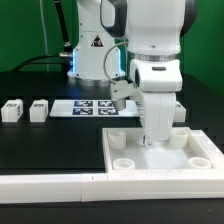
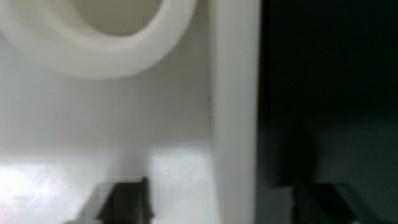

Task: Assemble square table

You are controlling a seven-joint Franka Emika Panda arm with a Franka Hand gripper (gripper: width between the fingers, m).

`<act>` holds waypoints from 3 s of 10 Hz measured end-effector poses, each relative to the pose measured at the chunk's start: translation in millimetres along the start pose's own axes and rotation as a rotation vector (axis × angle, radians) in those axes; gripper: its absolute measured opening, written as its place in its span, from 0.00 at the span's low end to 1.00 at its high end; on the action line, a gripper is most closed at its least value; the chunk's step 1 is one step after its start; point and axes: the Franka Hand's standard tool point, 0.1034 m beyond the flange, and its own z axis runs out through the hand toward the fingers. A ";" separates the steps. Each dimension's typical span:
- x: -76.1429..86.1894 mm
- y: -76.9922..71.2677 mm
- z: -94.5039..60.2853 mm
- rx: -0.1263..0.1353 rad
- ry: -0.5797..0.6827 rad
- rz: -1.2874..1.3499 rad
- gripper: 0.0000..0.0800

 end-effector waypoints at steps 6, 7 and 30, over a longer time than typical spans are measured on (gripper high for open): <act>0.0 0.6 -0.4 -0.002 0.000 0.000 0.81; 0.0 0.6 -0.4 -0.002 0.000 0.000 0.81; 92.0 -80.3 -48.4 0.119 -0.147 1.366 0.81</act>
Offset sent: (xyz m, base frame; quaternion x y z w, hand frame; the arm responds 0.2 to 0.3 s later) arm 0.0000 0.0000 0.0000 0.0000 0.0000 0.0000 1.0000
